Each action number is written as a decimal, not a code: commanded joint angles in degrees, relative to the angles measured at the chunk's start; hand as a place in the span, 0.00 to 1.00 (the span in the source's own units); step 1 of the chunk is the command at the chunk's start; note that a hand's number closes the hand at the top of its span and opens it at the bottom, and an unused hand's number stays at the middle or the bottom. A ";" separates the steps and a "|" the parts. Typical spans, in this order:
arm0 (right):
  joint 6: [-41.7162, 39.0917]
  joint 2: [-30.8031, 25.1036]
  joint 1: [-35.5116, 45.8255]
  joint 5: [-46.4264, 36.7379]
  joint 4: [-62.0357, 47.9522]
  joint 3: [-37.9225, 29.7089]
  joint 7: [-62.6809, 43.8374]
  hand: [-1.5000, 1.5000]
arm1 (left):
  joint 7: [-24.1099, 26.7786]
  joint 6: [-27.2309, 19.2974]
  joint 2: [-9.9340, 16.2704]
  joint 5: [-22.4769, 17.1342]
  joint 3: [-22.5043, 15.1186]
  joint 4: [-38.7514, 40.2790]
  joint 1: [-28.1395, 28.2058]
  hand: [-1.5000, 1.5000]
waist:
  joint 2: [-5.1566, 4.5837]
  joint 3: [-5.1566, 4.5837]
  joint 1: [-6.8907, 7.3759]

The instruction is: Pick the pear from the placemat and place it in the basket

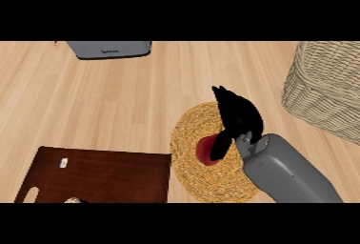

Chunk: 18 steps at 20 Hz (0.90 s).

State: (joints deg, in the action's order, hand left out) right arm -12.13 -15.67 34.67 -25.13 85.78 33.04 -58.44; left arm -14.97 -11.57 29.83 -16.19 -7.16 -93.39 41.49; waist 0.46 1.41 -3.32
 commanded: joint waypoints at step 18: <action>2.96 5.42 -5.28 -4.73 -7.19 3.69 -2.04 0.00 | 1.71 1.52 -5.62 0.48 -2.32 -3.23 -15.81 0.50 | -0.54 -1.64 -0.69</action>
State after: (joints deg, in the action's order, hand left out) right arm -10.05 -11.97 29.63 -28.89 79.68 36.11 -57.99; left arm -15.48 -10.78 29.13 -15.18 -6.28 -92.33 40.29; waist 0.17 1.34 -2.41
